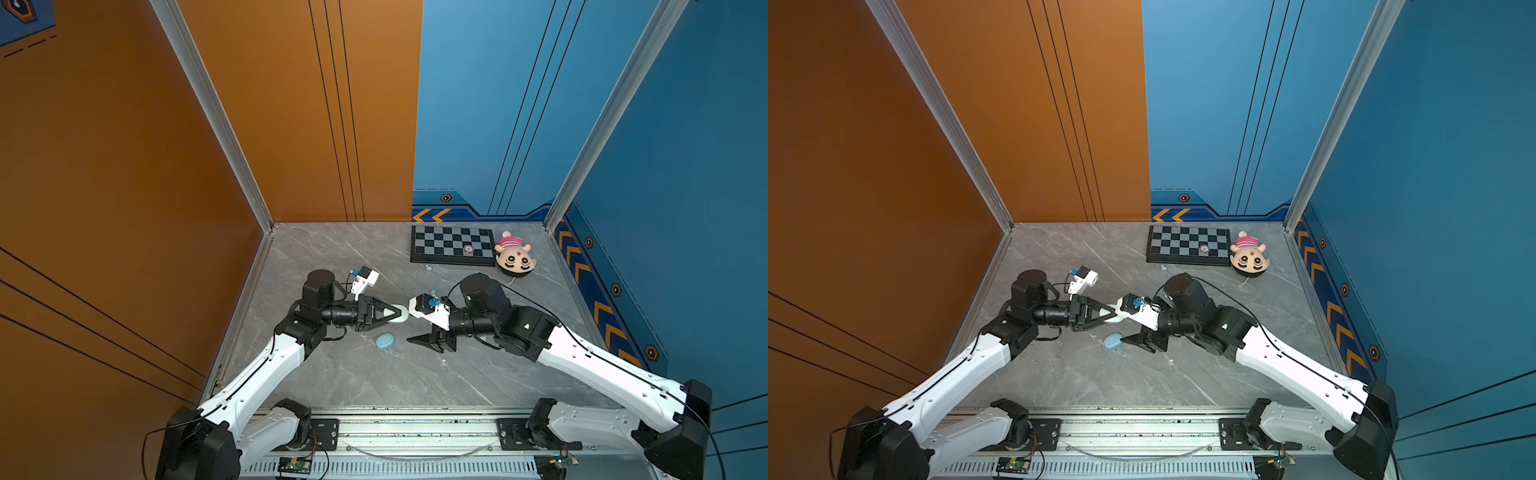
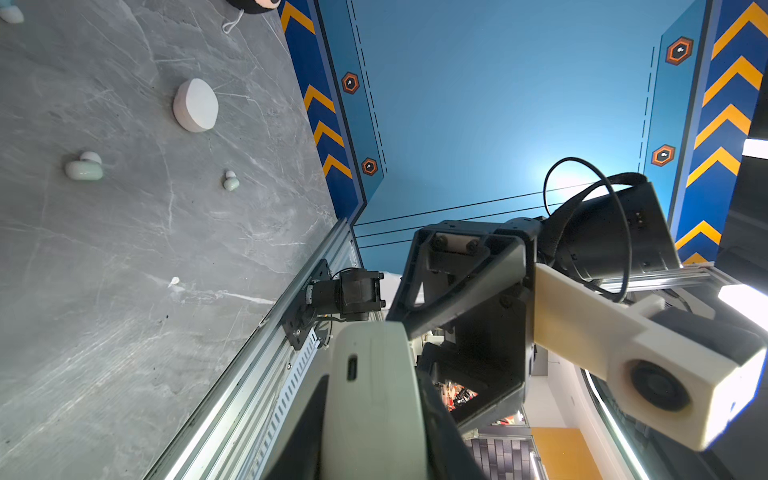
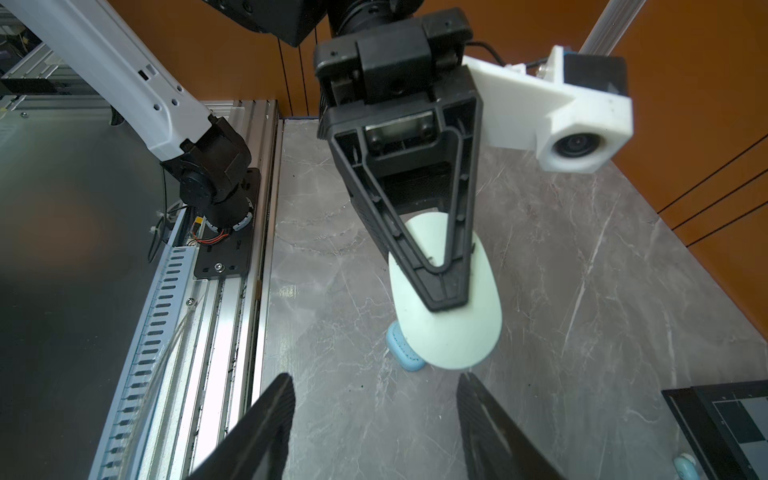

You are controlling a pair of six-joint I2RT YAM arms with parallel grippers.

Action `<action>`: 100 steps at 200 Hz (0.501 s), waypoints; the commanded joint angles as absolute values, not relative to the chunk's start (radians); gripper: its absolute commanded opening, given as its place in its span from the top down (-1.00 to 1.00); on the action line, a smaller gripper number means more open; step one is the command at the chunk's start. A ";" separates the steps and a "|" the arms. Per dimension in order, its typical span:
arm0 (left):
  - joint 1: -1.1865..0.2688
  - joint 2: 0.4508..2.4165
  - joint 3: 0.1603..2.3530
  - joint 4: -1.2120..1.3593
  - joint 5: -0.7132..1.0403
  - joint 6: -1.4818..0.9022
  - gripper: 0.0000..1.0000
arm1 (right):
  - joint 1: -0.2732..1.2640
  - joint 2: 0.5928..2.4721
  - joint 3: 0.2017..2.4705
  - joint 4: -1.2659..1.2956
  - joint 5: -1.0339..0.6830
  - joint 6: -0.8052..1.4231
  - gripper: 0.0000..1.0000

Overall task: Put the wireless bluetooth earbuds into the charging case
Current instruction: 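Move the right gripper onto the green case lid and close on it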

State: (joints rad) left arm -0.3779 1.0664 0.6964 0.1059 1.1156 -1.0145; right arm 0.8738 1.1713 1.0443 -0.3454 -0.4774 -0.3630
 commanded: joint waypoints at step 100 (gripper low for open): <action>-0.394 1.056 0.683 0.132 1.172 -1.028 0.86 | 0.896 1.261 1.132 -0.296 -0.453 -0.409 -0.09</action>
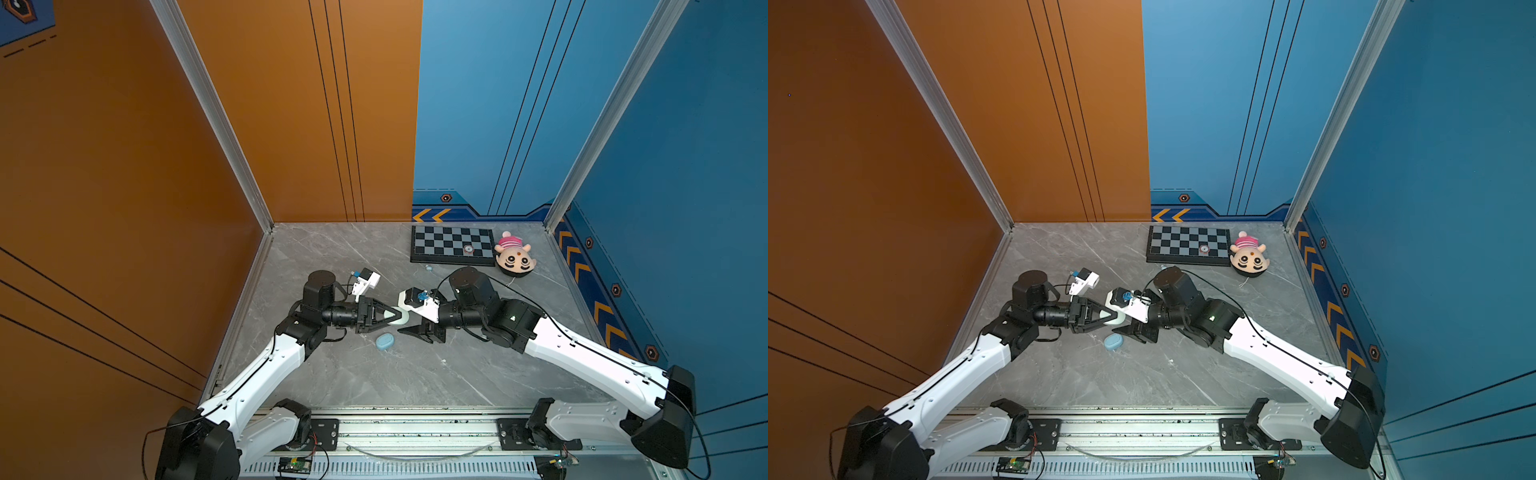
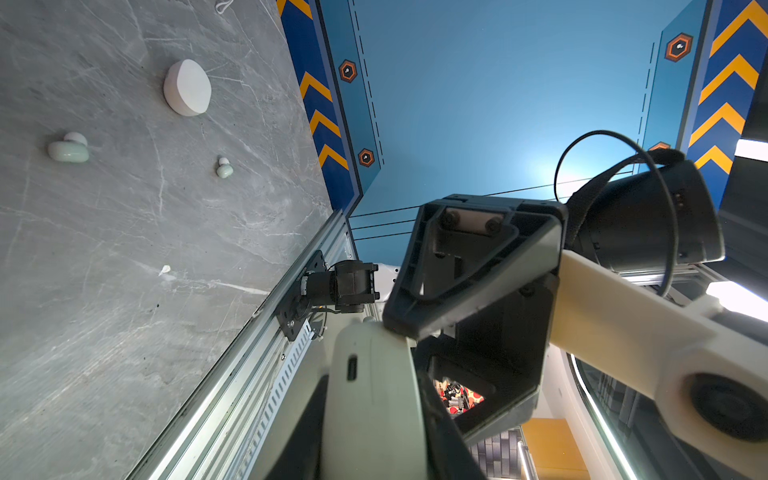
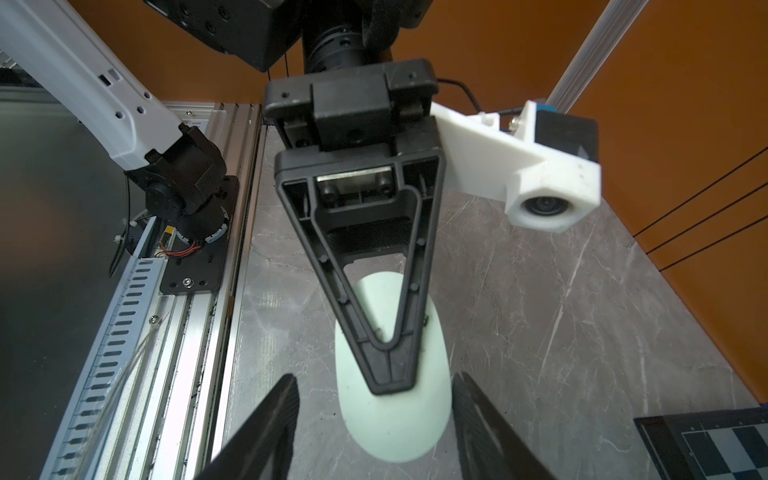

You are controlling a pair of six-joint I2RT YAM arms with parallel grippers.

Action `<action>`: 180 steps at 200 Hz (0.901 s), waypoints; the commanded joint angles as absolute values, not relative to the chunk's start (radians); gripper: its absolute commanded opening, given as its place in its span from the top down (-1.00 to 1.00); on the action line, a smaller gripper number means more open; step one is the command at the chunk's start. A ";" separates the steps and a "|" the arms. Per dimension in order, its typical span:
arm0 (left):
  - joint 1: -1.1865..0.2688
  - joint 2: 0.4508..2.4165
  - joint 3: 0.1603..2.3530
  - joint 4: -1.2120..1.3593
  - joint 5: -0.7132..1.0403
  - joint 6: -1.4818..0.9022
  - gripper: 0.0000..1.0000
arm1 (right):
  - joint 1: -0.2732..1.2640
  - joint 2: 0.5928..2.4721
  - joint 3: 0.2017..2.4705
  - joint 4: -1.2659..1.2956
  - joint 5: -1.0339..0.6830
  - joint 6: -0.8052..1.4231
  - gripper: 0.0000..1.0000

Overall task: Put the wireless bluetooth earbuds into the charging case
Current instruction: 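Move the right gripper onto the green case lid and close on it, then pull the lid open with the right gripper while the left gripper holds the case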

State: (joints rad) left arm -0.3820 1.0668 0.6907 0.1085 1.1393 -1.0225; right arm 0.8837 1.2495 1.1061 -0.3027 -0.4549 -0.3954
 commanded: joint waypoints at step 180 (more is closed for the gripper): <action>-0.401 1.057 0.693 0.132 1.178 -1.036 0.84 | 0.923 1.281 1.127 -0.310 -0.416 -0.454 0.10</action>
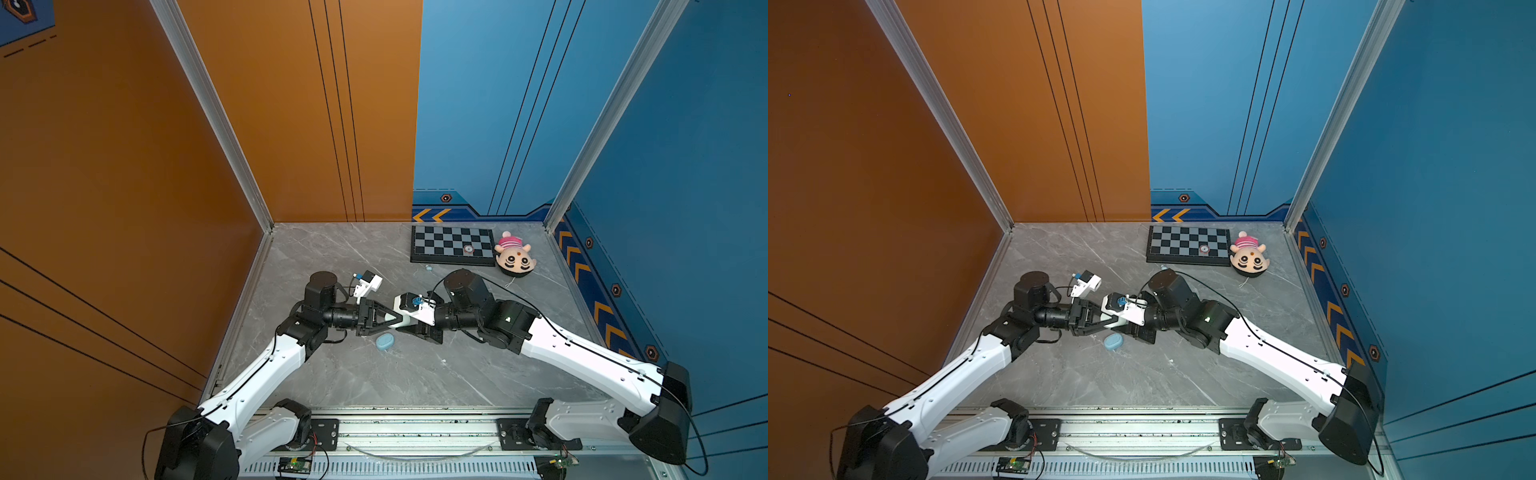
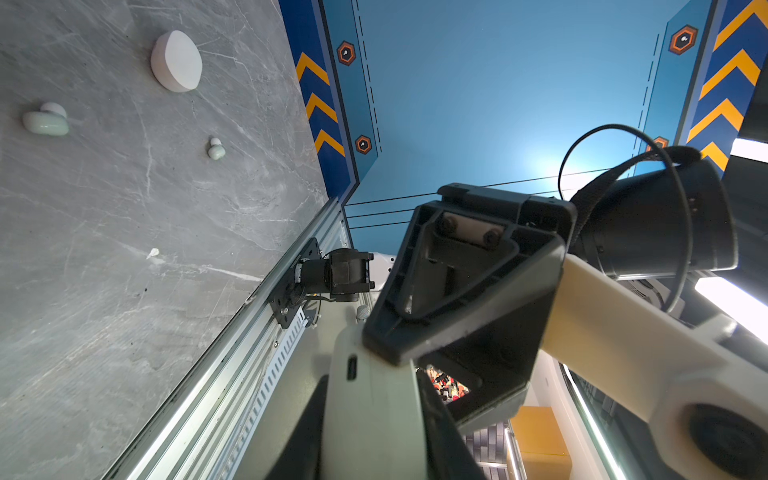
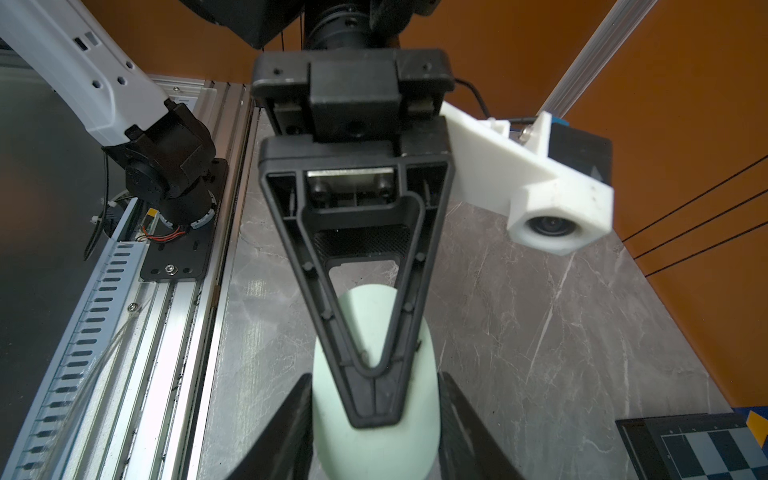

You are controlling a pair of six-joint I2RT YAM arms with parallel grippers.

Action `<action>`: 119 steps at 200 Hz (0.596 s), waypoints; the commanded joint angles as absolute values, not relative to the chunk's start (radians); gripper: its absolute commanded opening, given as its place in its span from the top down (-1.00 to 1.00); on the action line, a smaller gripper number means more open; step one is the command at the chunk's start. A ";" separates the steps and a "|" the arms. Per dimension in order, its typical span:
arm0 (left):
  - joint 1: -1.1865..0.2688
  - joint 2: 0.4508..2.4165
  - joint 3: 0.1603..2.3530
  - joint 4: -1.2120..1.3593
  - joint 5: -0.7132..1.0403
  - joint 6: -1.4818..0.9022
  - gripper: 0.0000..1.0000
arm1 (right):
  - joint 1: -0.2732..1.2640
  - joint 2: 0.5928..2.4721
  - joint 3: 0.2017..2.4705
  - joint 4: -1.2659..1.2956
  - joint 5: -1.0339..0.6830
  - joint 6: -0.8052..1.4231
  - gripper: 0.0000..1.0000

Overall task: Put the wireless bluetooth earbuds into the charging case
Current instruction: 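Pull the lid open with the right gripper while the left gripper holds the case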

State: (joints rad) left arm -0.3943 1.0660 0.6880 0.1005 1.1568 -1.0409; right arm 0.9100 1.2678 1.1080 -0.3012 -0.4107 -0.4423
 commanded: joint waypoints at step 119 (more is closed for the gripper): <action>-0.362 0.911 0.626 0.179 0.910 -0.912 -0.33 | 0.877 1.227 1.132 -0.336 -0.487 -0.371 0.60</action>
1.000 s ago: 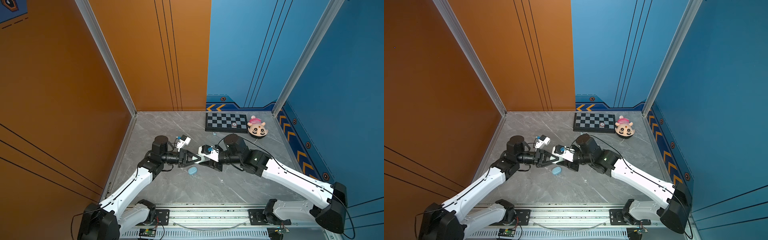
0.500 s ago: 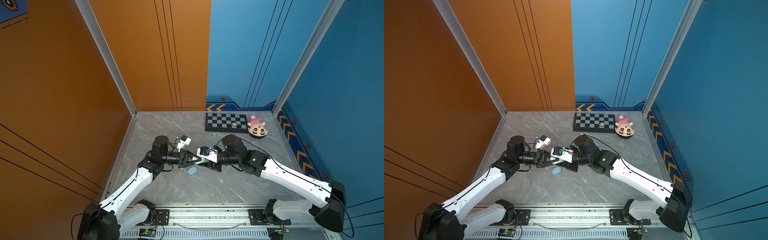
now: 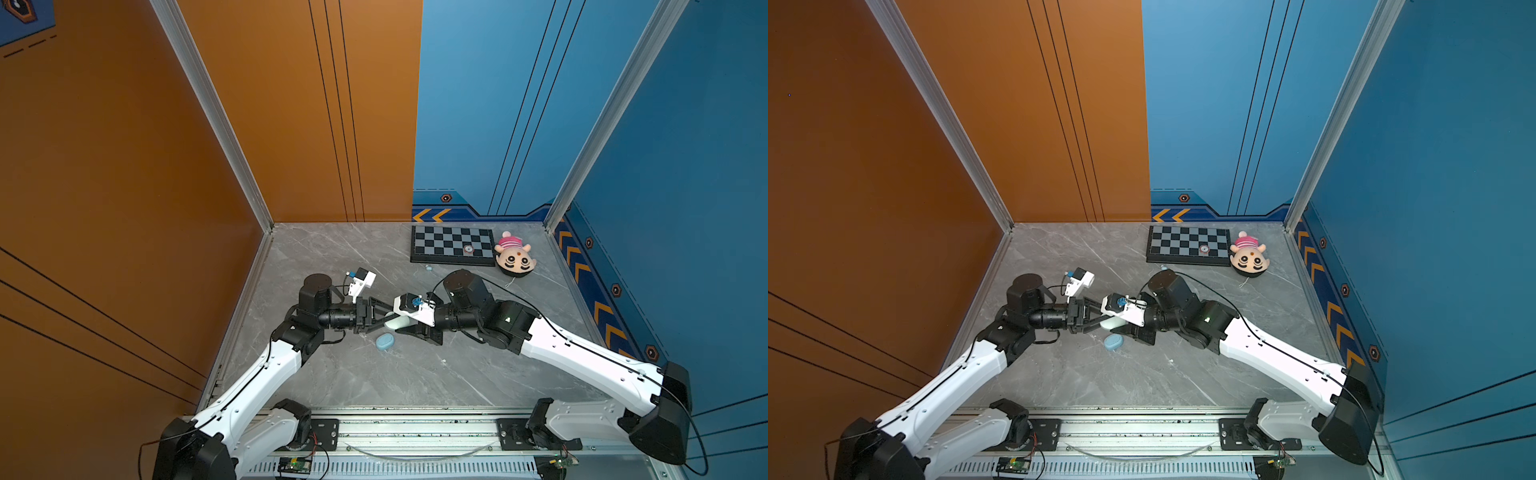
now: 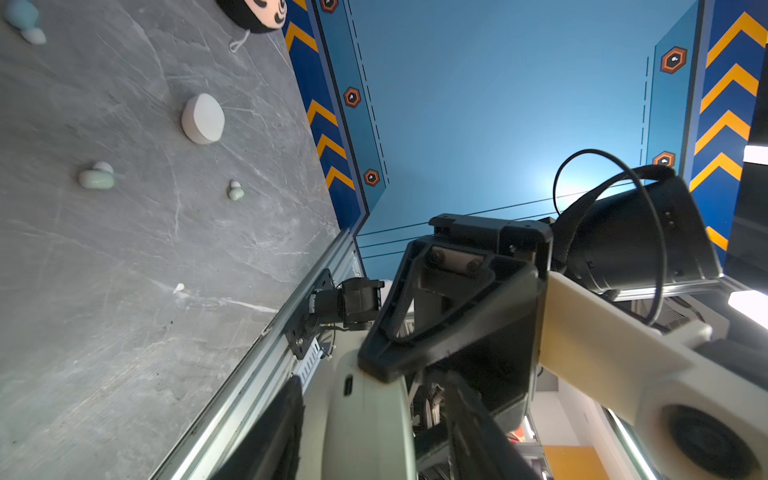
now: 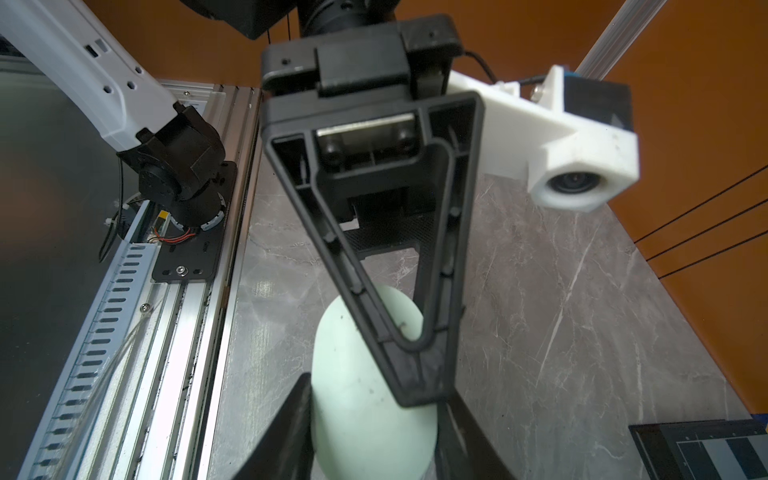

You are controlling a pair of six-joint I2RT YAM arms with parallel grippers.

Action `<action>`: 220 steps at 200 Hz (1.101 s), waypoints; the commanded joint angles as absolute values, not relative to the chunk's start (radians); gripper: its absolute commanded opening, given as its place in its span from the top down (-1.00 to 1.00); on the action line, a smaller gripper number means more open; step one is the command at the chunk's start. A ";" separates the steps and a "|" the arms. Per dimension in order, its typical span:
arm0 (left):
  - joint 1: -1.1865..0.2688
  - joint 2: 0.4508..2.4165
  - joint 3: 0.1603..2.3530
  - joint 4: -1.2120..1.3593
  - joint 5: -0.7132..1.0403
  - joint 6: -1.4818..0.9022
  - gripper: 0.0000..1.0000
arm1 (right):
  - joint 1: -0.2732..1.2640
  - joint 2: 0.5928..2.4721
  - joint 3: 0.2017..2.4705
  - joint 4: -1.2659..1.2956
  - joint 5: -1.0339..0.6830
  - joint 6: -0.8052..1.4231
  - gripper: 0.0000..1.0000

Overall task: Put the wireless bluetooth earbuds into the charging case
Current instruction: 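Pull the lid open with the right gripper while the left gripper holds the case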

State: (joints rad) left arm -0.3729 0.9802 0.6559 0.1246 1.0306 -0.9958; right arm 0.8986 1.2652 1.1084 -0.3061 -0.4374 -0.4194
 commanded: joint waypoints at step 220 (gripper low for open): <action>-0.584 0.671 0.594 0.128 0.804 -0.216 -0.39 | 0.786 1.245 1.244 -0.477 -0.876 -0.190 0.63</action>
